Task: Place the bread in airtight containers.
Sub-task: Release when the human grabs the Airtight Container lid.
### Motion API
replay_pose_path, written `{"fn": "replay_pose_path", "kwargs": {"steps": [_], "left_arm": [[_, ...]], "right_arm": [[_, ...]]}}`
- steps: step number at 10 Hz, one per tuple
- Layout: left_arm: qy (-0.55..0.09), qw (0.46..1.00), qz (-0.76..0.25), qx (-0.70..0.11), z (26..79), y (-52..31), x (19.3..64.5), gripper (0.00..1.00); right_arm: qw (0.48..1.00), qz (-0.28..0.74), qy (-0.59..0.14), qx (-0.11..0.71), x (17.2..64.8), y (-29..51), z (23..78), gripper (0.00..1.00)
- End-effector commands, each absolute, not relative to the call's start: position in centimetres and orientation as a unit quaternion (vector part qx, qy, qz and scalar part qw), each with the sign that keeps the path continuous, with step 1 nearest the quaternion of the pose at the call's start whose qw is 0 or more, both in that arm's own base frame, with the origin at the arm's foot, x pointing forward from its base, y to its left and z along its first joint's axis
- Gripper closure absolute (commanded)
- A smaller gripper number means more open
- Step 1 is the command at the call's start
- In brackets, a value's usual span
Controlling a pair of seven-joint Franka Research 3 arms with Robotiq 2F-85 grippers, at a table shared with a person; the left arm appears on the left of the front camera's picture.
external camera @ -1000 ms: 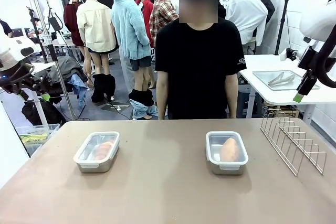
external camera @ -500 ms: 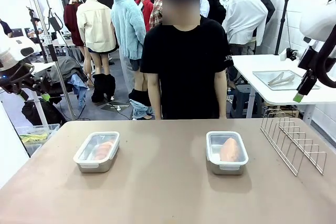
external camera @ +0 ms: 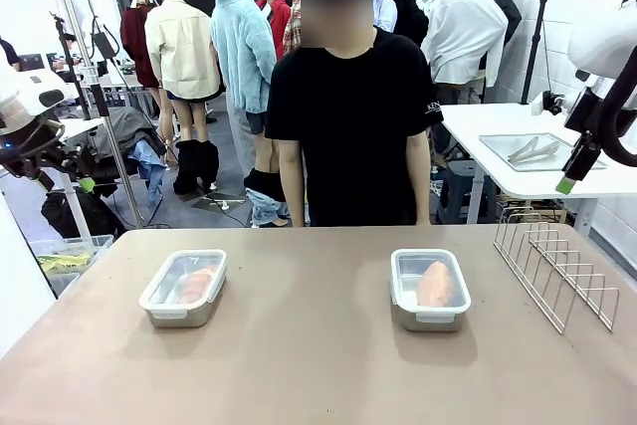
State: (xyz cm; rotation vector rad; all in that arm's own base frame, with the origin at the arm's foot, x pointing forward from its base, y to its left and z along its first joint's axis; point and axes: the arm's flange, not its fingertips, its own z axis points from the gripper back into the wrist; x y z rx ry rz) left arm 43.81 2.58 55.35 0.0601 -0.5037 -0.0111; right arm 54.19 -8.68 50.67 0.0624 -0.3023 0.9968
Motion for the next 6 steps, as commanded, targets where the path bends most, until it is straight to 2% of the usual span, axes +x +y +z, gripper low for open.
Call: {"fn": "replay_pose_path", "kwargs": {"steps": [1, 6], "left_arm": [[-0.25, 0.968, 0.004, 0.03, 55.4, 2.56, 43.73, 0.26], [-0.25, 0.968, 0.004, 0.03, 55.4, 2.56, 43.73, 0.26]], "right_arm": [[0.867, 0.477, -0.14, 0.032, 54.58, -8.74, 50.79, 0.11], [0.867, 0.477, -0.14, 0.032, 54.58, -8.74, 50.79, 0.11]]}}
